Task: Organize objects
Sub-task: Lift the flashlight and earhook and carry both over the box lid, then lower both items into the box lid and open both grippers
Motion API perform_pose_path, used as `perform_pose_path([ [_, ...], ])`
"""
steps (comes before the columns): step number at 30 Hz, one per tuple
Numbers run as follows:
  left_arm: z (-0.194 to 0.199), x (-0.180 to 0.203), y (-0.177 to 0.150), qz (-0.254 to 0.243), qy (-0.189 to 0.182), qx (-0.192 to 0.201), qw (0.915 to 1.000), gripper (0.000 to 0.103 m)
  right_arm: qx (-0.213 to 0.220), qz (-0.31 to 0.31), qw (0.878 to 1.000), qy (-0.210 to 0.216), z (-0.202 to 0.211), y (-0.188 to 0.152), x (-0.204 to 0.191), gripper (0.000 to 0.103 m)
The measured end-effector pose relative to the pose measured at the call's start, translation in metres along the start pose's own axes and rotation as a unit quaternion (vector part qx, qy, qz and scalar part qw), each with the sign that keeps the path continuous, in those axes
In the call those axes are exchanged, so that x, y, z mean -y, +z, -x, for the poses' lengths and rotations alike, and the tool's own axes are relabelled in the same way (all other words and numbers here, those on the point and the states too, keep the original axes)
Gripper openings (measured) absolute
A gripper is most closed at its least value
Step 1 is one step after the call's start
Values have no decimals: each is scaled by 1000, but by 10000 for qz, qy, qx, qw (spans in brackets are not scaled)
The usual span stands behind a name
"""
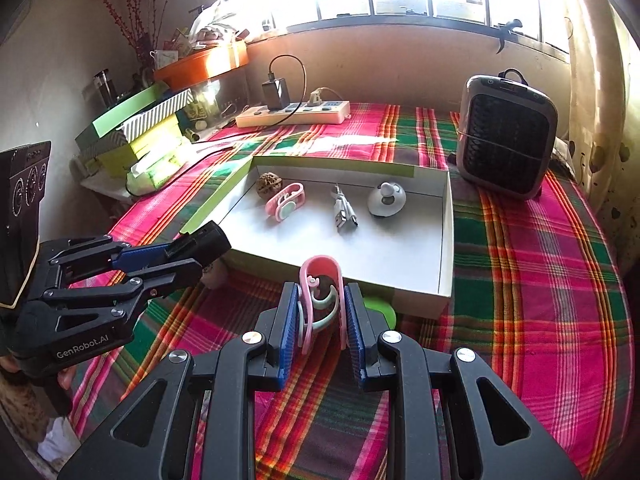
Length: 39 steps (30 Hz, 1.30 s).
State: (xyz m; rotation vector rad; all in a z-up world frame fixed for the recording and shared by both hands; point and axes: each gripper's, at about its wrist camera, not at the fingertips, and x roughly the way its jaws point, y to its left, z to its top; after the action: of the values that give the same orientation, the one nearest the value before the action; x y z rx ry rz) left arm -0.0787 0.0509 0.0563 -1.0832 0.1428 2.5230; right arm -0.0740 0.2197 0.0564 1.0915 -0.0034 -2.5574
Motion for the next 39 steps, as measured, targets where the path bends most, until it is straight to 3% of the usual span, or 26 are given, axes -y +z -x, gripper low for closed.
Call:
perform_pose_path([
  [20,-34,-33,36,326,156,-28,9993,25,-143,-98,9996,-217,-38,41,31,24],
  [39,-71,-48,48,571,314,-282,9975,25,-545,-72,9984,-101,-81,59,48,24],
])
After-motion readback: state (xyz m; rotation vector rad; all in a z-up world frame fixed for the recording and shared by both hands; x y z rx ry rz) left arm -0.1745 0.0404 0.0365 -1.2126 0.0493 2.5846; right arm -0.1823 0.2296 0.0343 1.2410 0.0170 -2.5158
